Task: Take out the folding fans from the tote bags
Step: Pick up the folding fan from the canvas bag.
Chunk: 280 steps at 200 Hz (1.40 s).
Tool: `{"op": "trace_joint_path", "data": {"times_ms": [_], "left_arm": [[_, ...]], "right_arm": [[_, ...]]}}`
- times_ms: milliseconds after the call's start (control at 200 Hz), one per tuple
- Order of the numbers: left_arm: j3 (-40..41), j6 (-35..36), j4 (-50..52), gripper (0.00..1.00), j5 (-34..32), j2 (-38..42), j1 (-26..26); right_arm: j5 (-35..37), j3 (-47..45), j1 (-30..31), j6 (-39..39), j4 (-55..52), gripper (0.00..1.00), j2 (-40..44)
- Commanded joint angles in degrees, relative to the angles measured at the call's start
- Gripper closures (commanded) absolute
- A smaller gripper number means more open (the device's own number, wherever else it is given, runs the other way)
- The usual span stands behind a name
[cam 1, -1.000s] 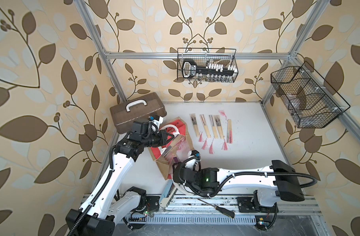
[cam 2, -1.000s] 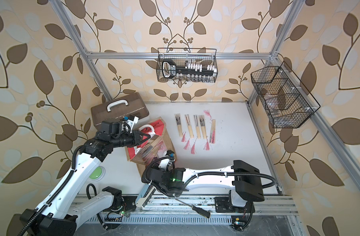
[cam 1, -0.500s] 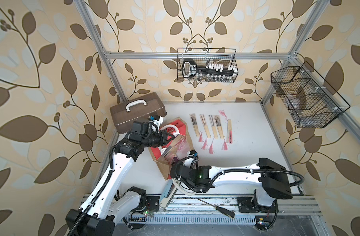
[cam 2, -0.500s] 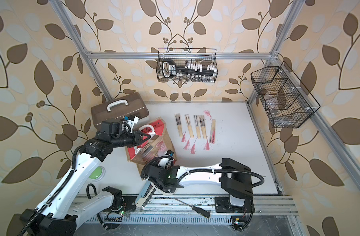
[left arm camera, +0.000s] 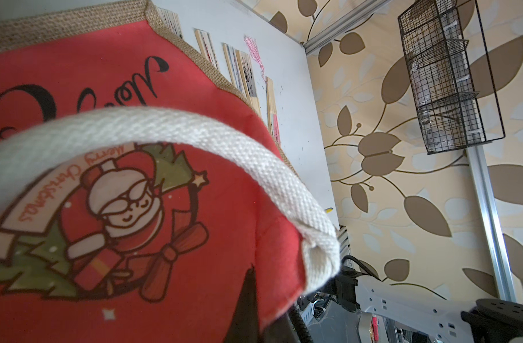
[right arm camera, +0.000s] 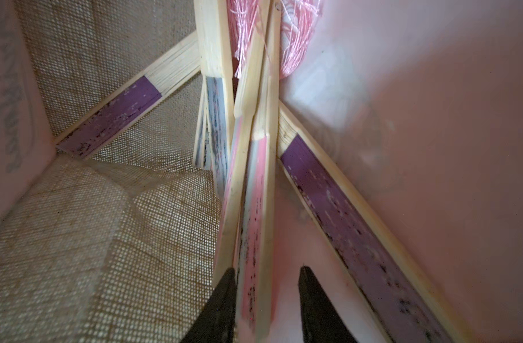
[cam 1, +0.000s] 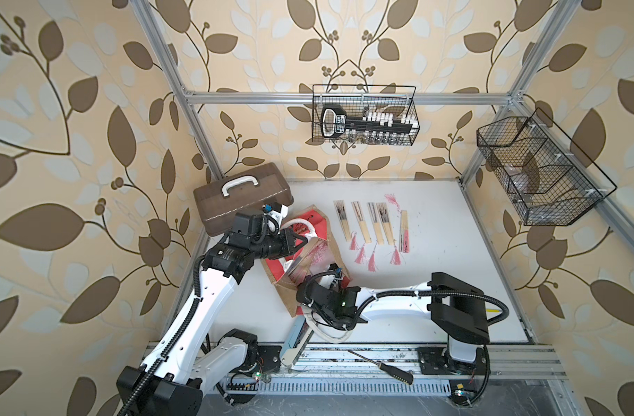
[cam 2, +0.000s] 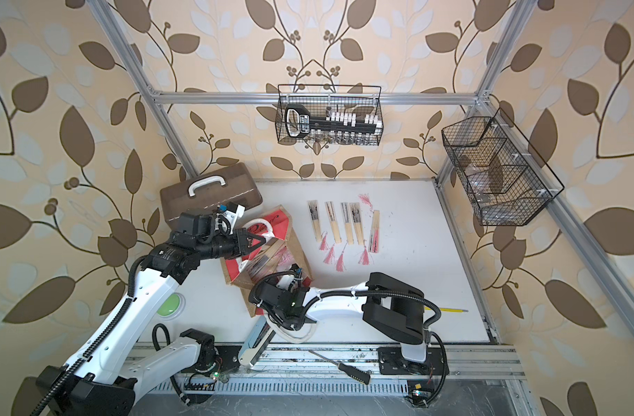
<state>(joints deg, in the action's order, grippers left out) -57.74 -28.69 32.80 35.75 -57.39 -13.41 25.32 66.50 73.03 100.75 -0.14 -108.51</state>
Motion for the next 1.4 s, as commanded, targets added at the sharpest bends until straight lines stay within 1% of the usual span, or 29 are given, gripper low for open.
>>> {"op": "trace_joint_path", "data": {"times_ms": [0, 60, 200, 285, 340, 460, 525, 625, 750, 880, 985, 1045, 1100, 1150, 1264, 1314, 1394], "left_arm": [[0.4, 0.0, -1.3, 1.0, 1.8, 0.2, 0.5], [0.4, 0.0, -1.3, 1.0, 1.8, 0.1, 0.5], [0.5, 0.0, -1.3, 1.0, 1.9, 0.2, 0.5], [0.5, 0.1, -1.4, 1.0, 1.9, 0.2, 0.5], [0.5, 0.0, -1.3, 1.0, 1.8, 0.1, 0.5], [0.6, -0.4, -1.6, 1.0, 1.6, -0.1, 0.5], [0.7, -1.7, -2.5, 1.0, 2.3, -0.3, 0.5], [0.4, -5.0, -4.2, 1.0, 3.5, -1.2, 0.5], [-2.5, -7.6, -2.3, 1.0, 3.6, -1.9, 0.5], [-6.1, -9.0, 0.7, 1.0, 1.7, -1.3, 0.5], [-7.5, -10.8, 2.8, 1.0, -0.3, -1.1, 0.5], [-7.4, -11.8, 3.0, 1.0, -0.8, -1.0, 0.5], [-7.1, -12.2, 3.1, 1.0, -1.2, -0.7, 0.5], [-7.0, -12.3, 3.4, 1.0, -1.7, -0.5, 0.5], [-6.9, -12.2, 4.0, 1.0, -2.1, -0.4, 0.5], [-6.9, -12.2, 4.2, 1.0, -2.1, -0.4, 0.5], [-6.7, -12.0, 4.4, 1.0, -2.2, -0.3, 0.5]], "right_arm": [[-3.3, 0.7, -0.8, 2.6, 3.5, 0.63, -2.9], [-4.1, 1.0, -1.1, 3.1, 4.4, 0.63, -4.1], [-6.7, 0.2, -2.4, 2.6, 10.7, 0.64, -5.7], [-7.2, 0.3, -2.8, 1.5, 13.4, 0.65, -6.2], [-7.3, 0.3, -3.1, -0.6, 15.6, 0.65, -5.9], [-4.8, 0.6, -2.8, -3.2, 13.1, 0.65, -3.6], [-5.0, -0.1, -2.9, -2.6, 12.8, 0.63, -2.9], [-5.5, -3.0, -2.9, 0.0, 16.0, 0.63, -2.6], [-2.4, -3.2, -1.9, -0.1, 12.1, 0.62, -1.2], [0.1, -5.2, -0.8, 0.6, 11.0, 0.61, 0.6], [5.4, -3.3, 1.7, -0.1, 3.2, 0.58, 2.9], [10.5, -2.3, 3.9, 0.4, -0.5, 0.57, 4.4], [13.8, -1.7, 5.6, 1.4, -3.4, 0.55, 5.3], [13.7, -1.9, 5.9, 1.4, -3.0, 0.55, 5.3], [10.7, -4.2, 5.8, 5.6, -0.2, 0.56, 4.2], [9.7, -4.4, 5.8, 5.4, 1.5, 0.57, 3.7], [8.9, -3.1, 6.0, 4.9, 0.8, 0.57, 3.3]]}}
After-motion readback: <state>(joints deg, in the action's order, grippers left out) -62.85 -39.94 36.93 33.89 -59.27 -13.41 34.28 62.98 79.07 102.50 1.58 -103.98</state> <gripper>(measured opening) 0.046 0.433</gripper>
